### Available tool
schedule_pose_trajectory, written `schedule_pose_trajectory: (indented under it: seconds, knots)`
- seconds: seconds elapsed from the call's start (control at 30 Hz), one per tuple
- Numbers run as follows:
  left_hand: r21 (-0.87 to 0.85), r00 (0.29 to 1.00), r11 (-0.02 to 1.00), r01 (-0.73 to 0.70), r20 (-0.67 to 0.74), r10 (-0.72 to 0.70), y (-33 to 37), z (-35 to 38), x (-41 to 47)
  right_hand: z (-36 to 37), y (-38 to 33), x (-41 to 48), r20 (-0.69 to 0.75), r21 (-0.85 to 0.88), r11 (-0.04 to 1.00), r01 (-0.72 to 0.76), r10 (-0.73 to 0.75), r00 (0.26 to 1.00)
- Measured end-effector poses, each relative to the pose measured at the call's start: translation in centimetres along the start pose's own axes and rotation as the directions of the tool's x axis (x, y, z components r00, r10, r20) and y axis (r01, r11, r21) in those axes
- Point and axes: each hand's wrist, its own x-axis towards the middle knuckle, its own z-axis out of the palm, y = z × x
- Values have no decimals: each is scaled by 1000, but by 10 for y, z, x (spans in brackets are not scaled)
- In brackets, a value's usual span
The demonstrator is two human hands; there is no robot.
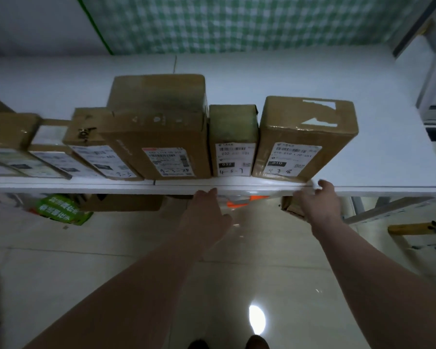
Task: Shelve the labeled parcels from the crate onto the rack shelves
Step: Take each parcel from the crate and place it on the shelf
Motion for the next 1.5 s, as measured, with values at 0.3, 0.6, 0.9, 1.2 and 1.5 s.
schedule_pose_trajectory:
  seconds: [0.3,0.6,0.9,1.2,1.5]
  knots:
    - [-232,994,967,108,-4,-112,-45,-52,-110,15,10,-132,466,-151,988,35,40,884]
    - [-398,925,851,343,-14,-379,-144,-95,-276,41,3,-304,600,-234,940,249,-62,797]
    - [-589,824,680,437,-41,-565,-336,-122,-488,138,-6,-517,627,-287,843,456,-195,755]
    - [-775,438,336,535,-86,-895,-523,-138,-682,284,-7,-758,917,-119,473,873,-286,279]
    - [-901,326,81,427,70,-943,-597,-107,-744,371,1,-838,989,-65,231,971,-116,93]
